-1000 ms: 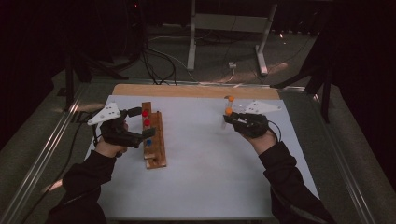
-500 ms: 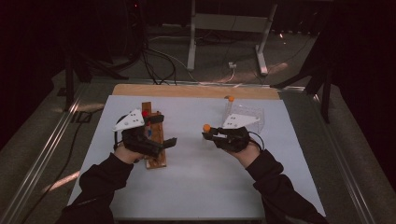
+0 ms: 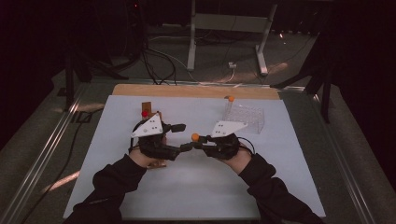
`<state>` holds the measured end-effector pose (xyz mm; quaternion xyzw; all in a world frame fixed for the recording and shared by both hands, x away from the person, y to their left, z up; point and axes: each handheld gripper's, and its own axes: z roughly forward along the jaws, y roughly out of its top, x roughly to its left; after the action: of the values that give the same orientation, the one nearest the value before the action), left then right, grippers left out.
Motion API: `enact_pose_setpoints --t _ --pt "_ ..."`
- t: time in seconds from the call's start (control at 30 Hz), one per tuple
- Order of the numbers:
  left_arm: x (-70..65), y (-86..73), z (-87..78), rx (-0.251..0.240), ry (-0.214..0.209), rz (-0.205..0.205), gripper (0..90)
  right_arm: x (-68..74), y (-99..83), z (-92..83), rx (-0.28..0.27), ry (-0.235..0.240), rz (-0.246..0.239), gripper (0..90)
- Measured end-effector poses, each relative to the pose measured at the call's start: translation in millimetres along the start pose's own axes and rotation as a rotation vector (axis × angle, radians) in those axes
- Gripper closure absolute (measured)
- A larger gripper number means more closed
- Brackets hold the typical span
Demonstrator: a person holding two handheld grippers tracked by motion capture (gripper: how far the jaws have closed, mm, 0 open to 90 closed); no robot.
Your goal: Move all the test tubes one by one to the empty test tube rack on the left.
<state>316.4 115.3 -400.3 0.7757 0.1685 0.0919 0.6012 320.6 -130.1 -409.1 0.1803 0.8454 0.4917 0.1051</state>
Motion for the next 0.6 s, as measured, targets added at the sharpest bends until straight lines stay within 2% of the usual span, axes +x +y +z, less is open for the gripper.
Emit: enact_pose_setpoints --t 0.13,0.4,0.53,0.6 --pt "-1.2 0.3 4.1 0.007 -0.008 0.018 44.6 1.8 1.5 0.5 -0.003 0.011 0.003 75.3" --pt "-3.7 -0.6 10.4 0.014 0.009 0.049 63.2 3.0 3.1 1.7 -0.006 0.015 0.005 75.3" --pt "-2.8 -0.3 11.4 0.017 0.014 0.057 70.3 3.0 3.5 1.7 -0.005 0.014 0.002 75.3" --pt "-2.7 0.2 11.4 0.015 0.021 0.062 71.1 2.8 3.6 1.4 -0.006 0.012 0.01 75.3"
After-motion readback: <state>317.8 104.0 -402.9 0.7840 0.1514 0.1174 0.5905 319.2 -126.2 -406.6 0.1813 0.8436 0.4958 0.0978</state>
